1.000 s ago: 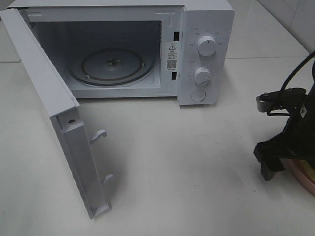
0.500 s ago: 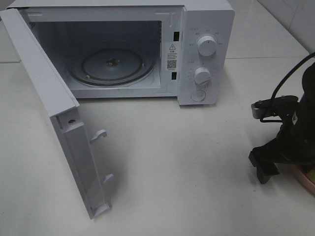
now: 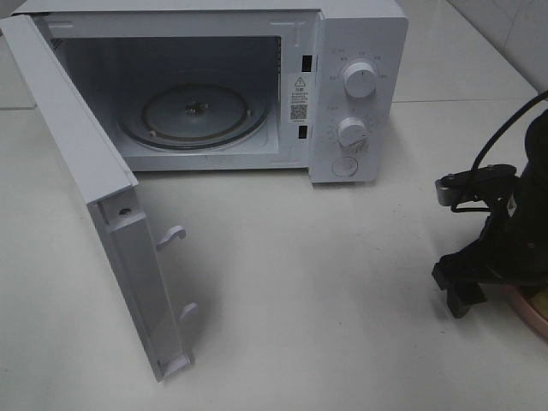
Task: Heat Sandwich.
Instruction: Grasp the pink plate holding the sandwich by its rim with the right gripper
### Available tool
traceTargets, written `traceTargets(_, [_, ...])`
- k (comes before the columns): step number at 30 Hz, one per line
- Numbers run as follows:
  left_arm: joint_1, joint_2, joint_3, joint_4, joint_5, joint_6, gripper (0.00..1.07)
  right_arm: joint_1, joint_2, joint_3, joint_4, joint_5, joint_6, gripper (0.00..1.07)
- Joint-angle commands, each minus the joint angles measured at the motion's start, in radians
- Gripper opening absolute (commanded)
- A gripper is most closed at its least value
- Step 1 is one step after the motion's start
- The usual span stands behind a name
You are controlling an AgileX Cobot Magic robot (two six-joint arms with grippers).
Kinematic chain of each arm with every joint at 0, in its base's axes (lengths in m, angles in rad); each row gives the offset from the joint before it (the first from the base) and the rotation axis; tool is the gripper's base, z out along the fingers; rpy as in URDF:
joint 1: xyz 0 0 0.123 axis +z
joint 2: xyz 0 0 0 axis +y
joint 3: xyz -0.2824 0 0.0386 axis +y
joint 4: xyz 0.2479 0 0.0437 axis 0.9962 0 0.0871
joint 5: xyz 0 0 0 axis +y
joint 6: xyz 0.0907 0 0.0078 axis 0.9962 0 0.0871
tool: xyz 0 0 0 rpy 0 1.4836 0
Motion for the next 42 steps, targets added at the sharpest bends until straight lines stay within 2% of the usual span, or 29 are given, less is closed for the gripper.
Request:
traceTargets(1, [0.002,-0.016,0.002,-0.008,-0.016,-0.005,0.97,-0.004,0.022,0.003,-0.009,0.025,-0.014,0.83])
traceTargets(3, [0.002,-0.016,0.002,-0.008,-0.016,-0.005,0.97,-0.004,0.025,0.003,-0.010,0.025,-0.014,0.75])
traceTargets(5, [0.002,-0.016,0.002,-0.008,-0.016,-0.005,0.97,-0.004,0.025,0.003,-0.015,0.023,-0.014,0.72])
traceTargets(6, [0.002,-0.016,0.002,-0.008,-0.016,-0.005,0.97,-0.004,0.025,0.003,-0.036,0.022,-0.003,0.63])
traceTargets(8, [0.002,-0.016,0.002,-0.008,-0.016,-0.005,0.97,-0.004,0.025,0.003,-0.062,0.023,0.030,0.53])
traceTargets(9, [0.002,-0.016,0.002,-0.008,-0.016,-0.005,0.97,-0.004,0.025,0.003,-0.062,0.023,0.030,0.53])
traceTargets(10, [0.002,-0.016,0.002,-0.008,-0.016,-0.005,0.97,-0.004,0.025,0.003,-0.091,0.030,0.073,0.39])
traceTargets(12, [0.002,-0.016,0.002,-0.008,-0.016,-0.005,0.97,-0.004,0.025,0.003,-0.116,0.043,0.104,0.25])
traceTargets(13, [0.002,-0.016,0.002,-0.008,-0.016,-0.005,0.97,-0.004,0.025,0.003,-0.116,0.043,0.104,0.25])
traceTargets(14, [0.002,-0.016,0.002,-0.008,-0.016,-0.005,0.97,-0.004,0.025,0.003,-0.125,0.049,0.114,0.18])
traceTargets(15, [0.002,-0.016,0.002,-0.008,-0.016,-0.005,0.97,-0.004,0.025,0.003,-0.134,0.052,0.124,0.06])
traceTargets(16, [0.002,-0.016,0.002,-0.008,-0.016,-0.005,0.97,-0.004,0.025,0.003,-0.137,0.051,0.124,0.00])
traceTargets(33, [0.002,-0.016,0.002,-0.008,-0.016,-0.005,0.97,-0.001,0.025,0.003,-0.149,0.090,0.157,0.00])
traceTargets(42, [0.002,-0.016,0.002,-0.008,-0.016,-0.005,0.97,0.063,0.025,0.003,-0.254,0.132,0.266,0.00])
